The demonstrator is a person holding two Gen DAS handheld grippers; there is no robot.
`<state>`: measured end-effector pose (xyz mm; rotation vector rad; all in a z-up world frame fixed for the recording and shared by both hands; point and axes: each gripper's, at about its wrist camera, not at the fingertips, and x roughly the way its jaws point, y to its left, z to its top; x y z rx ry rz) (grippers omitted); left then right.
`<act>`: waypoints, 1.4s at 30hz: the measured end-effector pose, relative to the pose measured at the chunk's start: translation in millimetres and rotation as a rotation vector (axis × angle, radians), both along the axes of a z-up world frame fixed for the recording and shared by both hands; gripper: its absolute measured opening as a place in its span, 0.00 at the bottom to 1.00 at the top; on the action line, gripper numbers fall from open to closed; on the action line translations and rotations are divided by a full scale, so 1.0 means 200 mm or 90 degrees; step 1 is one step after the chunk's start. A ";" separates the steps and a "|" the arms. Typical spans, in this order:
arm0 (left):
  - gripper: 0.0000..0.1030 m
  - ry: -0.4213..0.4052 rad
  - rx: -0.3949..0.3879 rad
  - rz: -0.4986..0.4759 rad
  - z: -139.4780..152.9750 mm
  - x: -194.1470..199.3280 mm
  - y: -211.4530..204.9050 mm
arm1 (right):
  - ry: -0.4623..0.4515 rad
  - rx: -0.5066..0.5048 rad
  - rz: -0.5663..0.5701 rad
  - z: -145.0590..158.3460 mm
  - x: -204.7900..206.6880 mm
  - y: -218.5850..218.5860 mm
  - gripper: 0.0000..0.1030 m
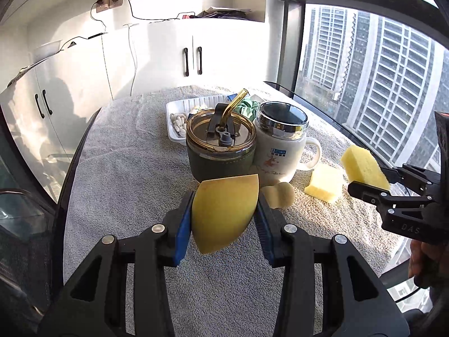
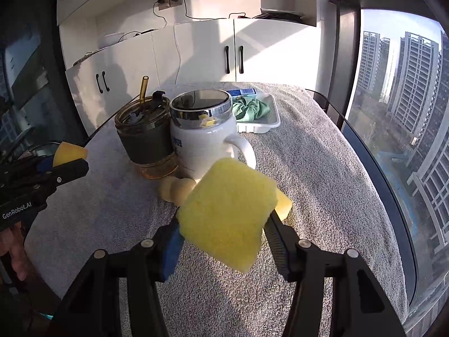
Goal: Organize soft objects
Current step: 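Carry both sponges over the white tray and open both tools to drop them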
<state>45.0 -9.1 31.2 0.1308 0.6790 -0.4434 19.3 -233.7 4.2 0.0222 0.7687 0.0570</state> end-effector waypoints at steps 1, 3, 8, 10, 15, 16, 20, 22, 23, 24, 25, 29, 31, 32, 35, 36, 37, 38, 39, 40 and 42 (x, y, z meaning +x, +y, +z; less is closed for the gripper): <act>0.38 -0.006 -0.001 0.002 0.03 0.01 0.01 | -0.007 0.000 0.000 0.03 0.00 -0.01 0.56; 0.38 -0.018 -0.007 0.006 0.08 0.04 0.02 | -0.023 -0.004 0.003 0.10 0.00 -0.02 0.56; 0.38 -0.047 -0.004 0.008 0.19 0.12 0.03 | -0.062 -0.022 0.007 0.27 0.06 -0.05 0.56; 0.38 -0.053 -0.002 0.007 0.22 0.15 0.03 | -0.078 -0.029 0.008 0.33 0.08 -0.05 0.56; 0.38 -0.067 -0.001 0.005 0.29 0.21 0.02 | -0.112 -0.043 0.011 0.46 0.14 -0.06 0.56; 0.38 -0.069 0.000 0.004 0.30 0.22 0.02 | -0.118 -0.046 0.011 0.48 0.14 -0.06 0.56; 0.38 -0.083 0.009 0.000 0.36 0.29 0.01 | -0.134 -0.055 0.017 0.55 0.21 -0.05 0.56; 0.38 -0.087 0.013 -0.001 0.40 0.35 0.01 | -0.141 -0.064 0.022 0.58 0.25 -0.04 0.56; 0.38 -0.089 0.015 -0.002 0.42 0.37 0.00 | -0.143 -0.066 0.025 0.60 0.27 -0.04 0.56; 0.38 -0.092 0.018 -0.004 0.44 0.40 0.00 | -0.145 -0.068 0.027 0.61 0.30 -0.04 0.56; 0.38 -0.093 0.022 -0.007 0.45 0.44 -0.01 | -0.147 -0.072 0.028 0.62 0.33 -0.04 0.56; 0.38 -0.102 0.034 -0.012 0.52 0.58 -0.03 | -0.148 -0.082 0.038 0.67 0.49 -0.03 0.56; 0.38 -0.098 0.037 -0.013 0.54 0.67 -0.04 | -0.143 -0.082 0.043 0.69 0.58 -0.03 0.56; 0.38 -0.097 0.040 -0.014 0.54 0.71 -0.04 | -0.143 -0.086 0.043 0.69 0.62 -0.03 0.56; 0.38 -0.087 0.047 -0.018 0.53 0.84 -0.06 | -0.139 -0.096 0.048 0.70 0.75 -0.04 0.56; 0.38 -0.082 0.049 -0.020 0.51 0.89 -0.07 | -0.136 -0.099 0.049 0.69 0.80 -0.04 0.56; 0.38 -0.077 0.051 -0.021 0.50 0.93 -0.08 | -0.132 -0.104 0.049 0.69 0.85 -0.04 0.56; 0.38 -0.072 0.054 -0.022 0.48 0.97 -0.09 | -0.127 -0.105 0.051 0.68 0.89 -0.05 0.56; 0.38 -0.067 0.058 -0.025 0.46 1.01 -0.10 | -0.120 -0.102 0.053 0.67 0.93 -0.05 0.56; 0.38 -0.060 0.061 -0.029 0.44 1.06 -0.11 | -0.112 -0.101 0.055 0.65 0.98 -0.06 0.56; 0.38 -0.043 0.066 -0.033 0.38 1.14 -0.13 | -0.101 -0.110 0.057 0.62 1.06 -0.07 0.56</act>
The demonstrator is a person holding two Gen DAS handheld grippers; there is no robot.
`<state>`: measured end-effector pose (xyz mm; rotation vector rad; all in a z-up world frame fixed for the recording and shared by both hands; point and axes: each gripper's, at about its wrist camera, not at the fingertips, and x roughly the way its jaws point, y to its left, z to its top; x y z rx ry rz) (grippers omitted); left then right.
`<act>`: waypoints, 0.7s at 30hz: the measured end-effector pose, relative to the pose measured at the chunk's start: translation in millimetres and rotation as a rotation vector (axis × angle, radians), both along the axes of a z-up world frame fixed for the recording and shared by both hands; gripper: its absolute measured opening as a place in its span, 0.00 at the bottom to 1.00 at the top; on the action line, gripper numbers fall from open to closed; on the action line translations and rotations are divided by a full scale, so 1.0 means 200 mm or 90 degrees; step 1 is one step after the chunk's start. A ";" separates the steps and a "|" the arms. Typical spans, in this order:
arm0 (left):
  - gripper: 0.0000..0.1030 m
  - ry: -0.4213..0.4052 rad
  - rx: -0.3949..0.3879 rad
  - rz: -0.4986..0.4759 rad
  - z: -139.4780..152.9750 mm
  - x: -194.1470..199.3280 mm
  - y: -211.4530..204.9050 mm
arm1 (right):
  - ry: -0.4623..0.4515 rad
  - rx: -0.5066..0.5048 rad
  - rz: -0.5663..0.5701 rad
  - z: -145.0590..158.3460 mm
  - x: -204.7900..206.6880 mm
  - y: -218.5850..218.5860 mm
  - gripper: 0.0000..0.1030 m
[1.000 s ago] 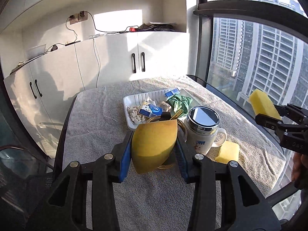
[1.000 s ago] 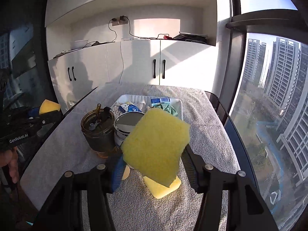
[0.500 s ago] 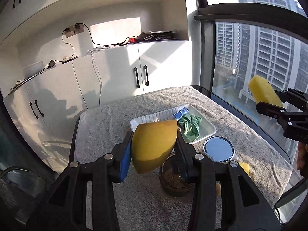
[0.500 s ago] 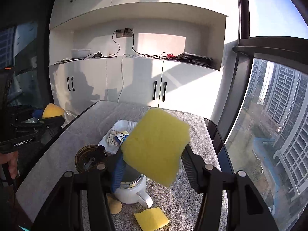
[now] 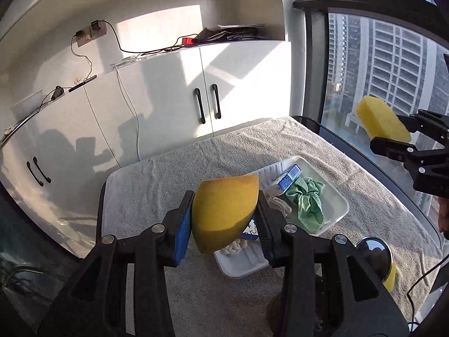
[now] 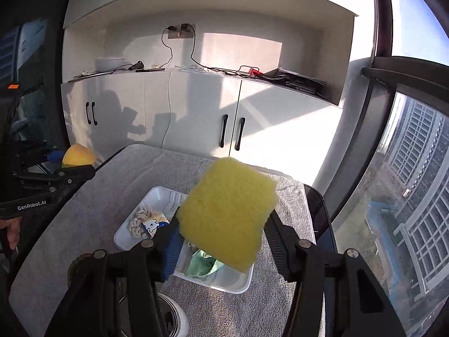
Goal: Organize soft objects
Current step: 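Carry both sponges over the white tray and open both tools to drop them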
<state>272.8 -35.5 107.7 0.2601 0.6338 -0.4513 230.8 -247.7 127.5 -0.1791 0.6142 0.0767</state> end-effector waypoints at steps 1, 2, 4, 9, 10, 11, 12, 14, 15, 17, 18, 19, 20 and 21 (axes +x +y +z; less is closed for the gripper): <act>0.38 0.008 -0.001 -0.003 -0.03 0.04 -0.01 | 0.009 0.000 0.002 -0.03 0.04 -0.01 0.56; 0.38 0.019 -0.004 -0.006 -0.06 0.08 -0.02 | 0.020 0.003 0.004 -0.05 0.08 -0.02 0.56; 0.38 0.041 -0.006 -0.008 -0.12 0.16 -0.03 | 0.042 0.006 0.008 -0.11 0.17 -0.03 0.56; 0.38 0.079 0.005 -0.016 -0.27 0.33 -0.09 | 0.098 0.010 0.026 -0.30 0.36 -0.06 0.56; 0.38 0.087 0.006 -0.019 -0.31 0.36 -0.10 | 0.111 0.006 0.029 -0.34 0.40 -0.05 0.56; 0.38 0.096 0.006 -0.023 -0.34 0.39 -0.11 | 0.121 0.000 0.038 -0.38 0.43 -0.05 0.56; 0.38 0.101 0.005 -0.024 -0.37 0.41 -0.12 | 0.134 -0.005 0.048 -0.43 0.46 -0.04 0.56; 0.38 0.112 0.004 -0.029 -0.42 0.46 -0.15 | 0.160 -0.008 0.071 -0.51 0.52 -0.02 0.56; 0.38 0.117 0.004 -0.034 -0.44 0.48 -0.16 | 0.173 -0.009 0.082 -0.55 0.55 0.00 0.56; 0.38 0.121 0.009 -0.040 -0.48 0.52 -0.19 | 0.200 -0.007 0.110 -0.62 0.61 0.03 0.56; 0.38 0.126 0.011 -0.041 -0.50 0.55 -0.21 | 0.210 -0.007 0.124 -0.65 0.63 0.04 0.56; 0.38 0.132 0.010 -0.041 -0.51 0.57 -0.21 | 0.216 -0.008 0.139 -0.68 0.65 0.06 0.56; 0.38 0.139 0.008 -0.042 -0.53 0.59 -0.22 | 0.222 -0.010 0.152 -0.70 0.66 0.07 0.56; 0.38 0.144 0.008 -0.042 -0.56 0.61 -0.23 | 0.228 -0.015 0.163 -0.73 0.68 0.08 0.56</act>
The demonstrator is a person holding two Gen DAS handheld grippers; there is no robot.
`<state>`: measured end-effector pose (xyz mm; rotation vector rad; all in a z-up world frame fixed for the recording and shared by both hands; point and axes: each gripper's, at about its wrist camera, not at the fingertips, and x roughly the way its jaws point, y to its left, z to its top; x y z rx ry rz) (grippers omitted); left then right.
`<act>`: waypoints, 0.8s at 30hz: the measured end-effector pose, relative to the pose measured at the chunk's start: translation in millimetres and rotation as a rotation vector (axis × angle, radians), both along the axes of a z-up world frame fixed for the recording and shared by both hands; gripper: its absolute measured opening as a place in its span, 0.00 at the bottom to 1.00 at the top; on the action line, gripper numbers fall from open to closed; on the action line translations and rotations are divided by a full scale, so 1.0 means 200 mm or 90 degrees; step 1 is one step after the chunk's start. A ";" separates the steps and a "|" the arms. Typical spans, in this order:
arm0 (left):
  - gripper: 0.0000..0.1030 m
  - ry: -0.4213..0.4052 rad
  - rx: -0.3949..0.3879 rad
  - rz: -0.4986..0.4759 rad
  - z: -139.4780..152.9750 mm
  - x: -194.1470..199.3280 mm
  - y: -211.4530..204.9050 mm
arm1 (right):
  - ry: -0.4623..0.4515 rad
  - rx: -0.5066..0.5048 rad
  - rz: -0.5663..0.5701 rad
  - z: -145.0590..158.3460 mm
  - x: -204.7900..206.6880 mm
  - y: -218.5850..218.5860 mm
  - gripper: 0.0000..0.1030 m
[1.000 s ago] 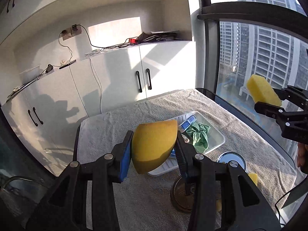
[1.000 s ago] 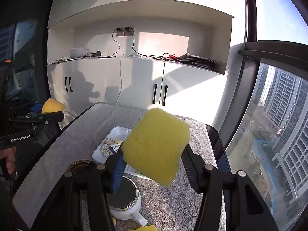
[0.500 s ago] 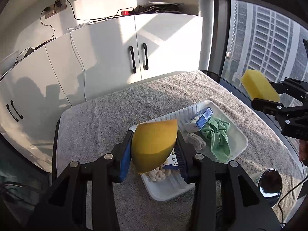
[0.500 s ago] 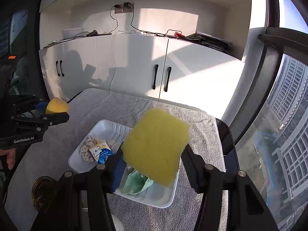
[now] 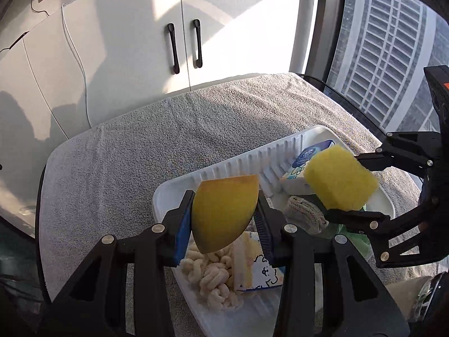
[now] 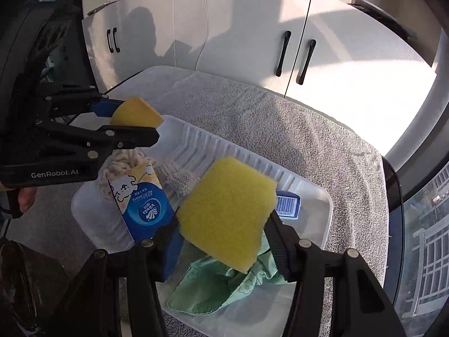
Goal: Organize soft objects
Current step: 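Carry both sponges over the white tray and open both tools to drop them, then move both tools back to the remaining sponges beside the mug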
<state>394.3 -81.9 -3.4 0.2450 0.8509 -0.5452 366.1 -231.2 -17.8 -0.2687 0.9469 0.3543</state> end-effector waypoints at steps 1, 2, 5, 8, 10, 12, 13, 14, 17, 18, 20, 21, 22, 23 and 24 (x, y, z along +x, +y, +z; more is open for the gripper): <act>0.38 0.004 0.005 0.000 -0.03 0.01 -0.01 | 0.006 -0.003 0.010 -0.02 0.01 0.01 0.56; 0.38 0.007 0.010 0.000 -0.05 0.02 -0.02 | 0.010 -0.004 0.023 -0.04 0.01 0.03 0.56; 0.38 0.014 0.020 -0.003 -0.12 0.04 -0.03 | 0.010 -0.023 0.051 -0.09 0.02 0.06 0.56; 0.38 0.020 0.023 -0.002 -0.17 0.05 -0.03 | 0.015 -0.024 0.058 -0.12 0.03 0.07 0.56; 0.38 0.022 0.021 -0.001 -0.19 0.06 -0.03 | 0.019 -0.026 0.063 -0.14 0.03 0.07 0.54; 0.38 0.023 0.023 -0.001 -0.20 0.06 -0.03 | 0.026 -0.028 0.066 -0.16 0.04 0.07 0.53; 0.39 0.024 0.023 0.000 -0.20 0.06 -0.03 | 0.025 -0.026 0.067 -0.17 0.04 0.07 0.53; 0.39 0.024 0.022 0.002 -0.21 0.06 -0.03 | 0.024 -0.024 0.067 -0.17 0.03 0.07 0.53; 0.43 0.019 0.017 0.007 -0.21 0.05 -0.02 | 0.025 -0.020 0.064 -0.17 0.04 0.07 0.53; 0.46 0.015 0.019 0.010 -0.21 0.05 -0.02 | 0.025 -0.019 0.061 -0.17 0.03 0.06 0.53; 0.54 0.016 0.018 0.015 -0.21 0.06 -0.01 | 0.024 -0.018 0.059 -0.16 0.03 0.05 0.56; 0.58 0.016 0.018 0.017 -0.21 0.06 -0.01 | 0.022 -0.020 0.058 -0.16 0.03 0.05 0.56; 0.68 0.015 0.017 0.019 -0.21 0.06 -0.01 | 0.020 -0.023 0.058 -0.16 0.03 0.05 0.57; 0.77 0.015 0.016 0.019 -0.21 0.06 0.00 | 0.017 -0.027 0.058 -0.16 0.03 0.06 0.59; 0.78 0.015 0.012 0.019 -0.21 0.06 0.00 | 0.015 -0.030 0.058 -0.15 0.03 0.06 0.61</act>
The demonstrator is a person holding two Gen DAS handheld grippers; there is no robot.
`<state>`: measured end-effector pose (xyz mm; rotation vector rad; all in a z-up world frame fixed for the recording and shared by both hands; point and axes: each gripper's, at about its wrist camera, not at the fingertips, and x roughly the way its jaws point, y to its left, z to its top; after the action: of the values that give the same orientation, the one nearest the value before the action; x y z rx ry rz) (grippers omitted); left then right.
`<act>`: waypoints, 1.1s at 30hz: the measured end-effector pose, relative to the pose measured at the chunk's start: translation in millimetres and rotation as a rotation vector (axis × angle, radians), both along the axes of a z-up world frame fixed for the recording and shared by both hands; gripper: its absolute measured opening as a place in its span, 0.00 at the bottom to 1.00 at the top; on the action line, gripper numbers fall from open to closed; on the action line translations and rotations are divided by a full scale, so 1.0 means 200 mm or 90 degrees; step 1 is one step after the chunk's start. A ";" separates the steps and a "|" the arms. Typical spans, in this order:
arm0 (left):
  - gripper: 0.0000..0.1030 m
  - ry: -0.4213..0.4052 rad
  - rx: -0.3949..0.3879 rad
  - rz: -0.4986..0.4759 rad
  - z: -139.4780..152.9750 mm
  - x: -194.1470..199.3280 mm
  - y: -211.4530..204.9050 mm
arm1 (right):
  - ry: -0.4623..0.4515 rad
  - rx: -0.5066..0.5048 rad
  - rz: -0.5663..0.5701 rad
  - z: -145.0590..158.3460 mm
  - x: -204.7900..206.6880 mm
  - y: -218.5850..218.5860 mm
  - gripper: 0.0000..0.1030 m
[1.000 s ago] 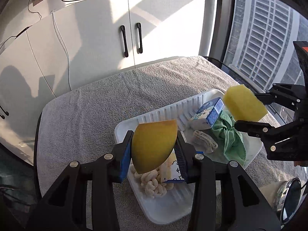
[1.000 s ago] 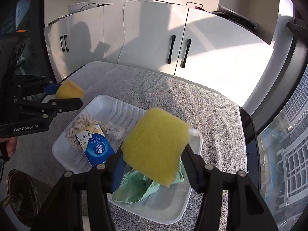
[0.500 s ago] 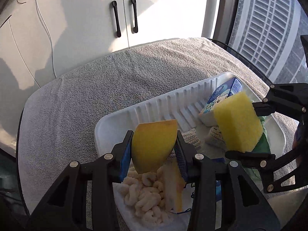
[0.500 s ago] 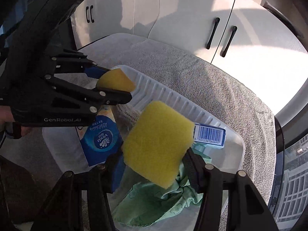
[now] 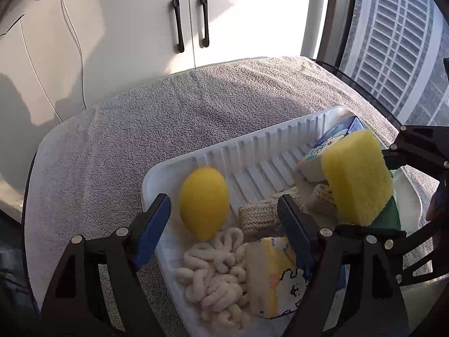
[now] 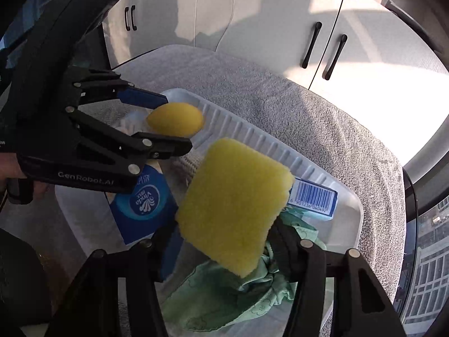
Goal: Organize soft objects
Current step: 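Move both tools back to the remaining sponges beside the mug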
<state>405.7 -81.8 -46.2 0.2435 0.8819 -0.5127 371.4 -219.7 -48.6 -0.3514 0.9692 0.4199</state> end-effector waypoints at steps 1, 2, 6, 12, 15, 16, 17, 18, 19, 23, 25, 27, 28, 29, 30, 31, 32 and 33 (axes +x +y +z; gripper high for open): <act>0.81 0.000 -0.003 0.002 0.00 0.00 0.01 | -0.001 0.001 -0.001 0.01 -0.01 -0.01 0.65; 0.87 0.000 -0.005 0.006 0.01 0.00 0.02 | -0.002 0.004 -0.002 0.02 -0.01 -0.01 0.68; 0.91 -0.015 -0.016 0.020 0.07 -0.03 0.06 | -0.017 0.009 -0.007 0.08 -0.05 -0.03 0.73; 0.94 -0.055 -0.065 0.056 0.28 -0.15 0.21 | -0.052 0.040 -0.037 0.24 -0.15 -0.13 0.77; 1.00 -0.092 -0.090 0.072 0.41 -0.29 0.31 | -0.074 0.077 -0.062 0.35 -0.25 -0.22 0.80; 1.00 -0.102 -0.097 0.078 0.44 -0.35 0.34 | -0.083 0.087 -0.069 0.38 -0.31 -0.26 0.80; 1.00 -0.109 -0.107 0.079 0.48 -0.41 0.37 | -0.093 0.096 -0.077 0.42 -0.36 -0.29 0.81; 1.00 -0.117 -0.114 0.084 0.50 -0.48 0.39 | -0.101 0.107 -0.083 0.45 -0.43 -0.32 0.81; 1.00 -0.127 -0.117 0.093 0.53 -0.55 0.41 | -0.109 0.118 -0.088 0.48 -0.49 -0.35 0.82; 1.00 -0.150 -0.147 0.099 0.60 -0.85 0.46 | -0.136 0.177 -0.112 0.55 -0.79 -0.46 0.95; 1.00 -0.165 -0.154 0.108 0.60 -1.02 0.48 | -0.134 0.206 -0.113 0.55 -0.95 -0.50 0.98; 1.00 -0.160 -0.156 0.117 0.57 -1.19 0.47 | -0.132 0.222 -0.114 0.52 -1.10 -0.51 1.00; 1.00 -0.156 -0.157 0.120 0.55 -1.26 0.47 | -0.133 0.225 -0.113 0.50 -1.19 -0.51 1.00; 1.00 -0.152 -0.160 0.117 0.52 -1.34 0.46 | -0.134 0.220 -0.113 0.47 -1.27 -0.49 1.00; 1.00 -0.148 -0.157 0.119 0.48 -1.41 0.44 | -0.134 0.214 -0.110 0.45 -1.33 -0.48 1.00; 1.00 -0.138 -0.147 0.115 0.44 -1.47 0.40 | -0.131 0.212 -0.106 0.41 -1.39 -0.46 1.00; 1.00 -0.127 -0.138 0.106 0.38 -1.53 0.36 | -0.126 0.211 -0.102 0.38 -1.44 -0.45 1.00; 1.00 -0.116 -0.128 0.099 0.33 -1.59 0.32 | -0.118 0.205 -0.098 0.33 -1.48 -0.43 1.00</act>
<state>88.0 -18.1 19.6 0.0371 0.6603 -0.4239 74.6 -306.2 18.3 -0.0224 0.7271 0.3880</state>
